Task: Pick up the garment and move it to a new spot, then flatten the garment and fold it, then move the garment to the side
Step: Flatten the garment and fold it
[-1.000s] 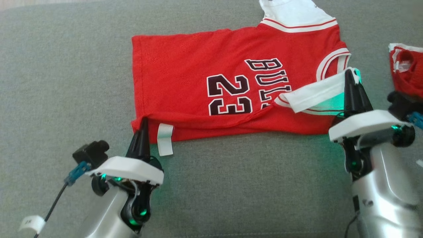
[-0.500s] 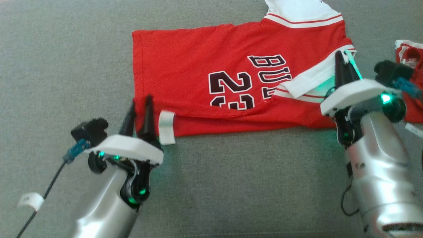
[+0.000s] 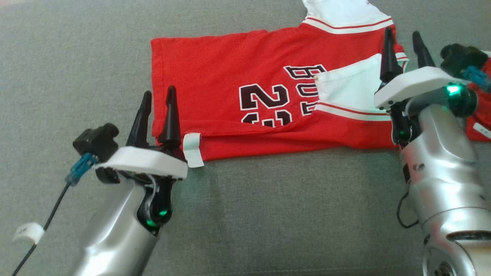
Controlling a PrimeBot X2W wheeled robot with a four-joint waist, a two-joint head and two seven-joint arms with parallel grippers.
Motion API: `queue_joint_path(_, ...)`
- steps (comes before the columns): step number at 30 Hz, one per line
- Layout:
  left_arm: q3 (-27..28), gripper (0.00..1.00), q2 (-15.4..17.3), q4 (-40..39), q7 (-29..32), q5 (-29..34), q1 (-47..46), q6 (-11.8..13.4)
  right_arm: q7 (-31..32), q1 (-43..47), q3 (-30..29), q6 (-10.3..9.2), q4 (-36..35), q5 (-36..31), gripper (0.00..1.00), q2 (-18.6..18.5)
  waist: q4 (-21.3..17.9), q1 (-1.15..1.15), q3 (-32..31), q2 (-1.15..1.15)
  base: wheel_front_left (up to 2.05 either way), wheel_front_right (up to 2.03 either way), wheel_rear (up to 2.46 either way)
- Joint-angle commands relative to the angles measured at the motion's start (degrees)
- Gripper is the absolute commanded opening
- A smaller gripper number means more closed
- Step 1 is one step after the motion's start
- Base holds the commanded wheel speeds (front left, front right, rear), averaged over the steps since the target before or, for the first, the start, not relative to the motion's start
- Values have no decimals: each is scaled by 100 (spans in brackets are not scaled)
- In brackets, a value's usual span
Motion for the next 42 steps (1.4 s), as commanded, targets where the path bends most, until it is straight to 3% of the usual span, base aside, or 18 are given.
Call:
queue_joint_path(1,238,100,235,-269,-81,68,136,56,-106,-183,135,37,-244,-71,100,13,-22,0,-37,0,0,0,0)
queue_joint_path(8,276,100,521,-627,76,-71,1002,331,-108,443,37,37,-721,-390,100,0,-74,0,-263,0,0,0,0)
queue_joint_path(15,294,100,530,-729,358,-378,1549,534,317,1640,-132,37,-1720,-545,100,0,-158,0,-383,0,0,0,0)
queue_joint_path(21,315,100,465,-554,536,-523,1456,588,890,2588,-180,37,-2872,-340,100,10,-348,0,-274,0,0,0,0)
queue_joint_path(31,414,100,395,-93,706,-756,1175,474,1432,3287,-113,37,-3813,-33,100,12,-539,0,-182,0,0,0,0)
queue_joint_path(32,415,91,388,-60,718,-772,1159,460,1483,3316,-109,37,-3840,11,100,12,-548,0,-177,0,0,0,0)
queue_joint_path(34,394,31,372,4,766,-798,1137,429,1578,3350,-103,37,-3854,83,100,12,-559,0,-170,0,0,0,0)
queue_joint_path(36,374,0,357,45,770,-800,1119,401,1655,3341,-119,37,-3808,159,100,12,-559,0,-161,0,0,0,0)
queue_joint_path(42,347,0,319,67,718,-803,1121,334,1911,3222,-168,37,-3428,401,100,12,-500,0,-180,0,0,0,0)
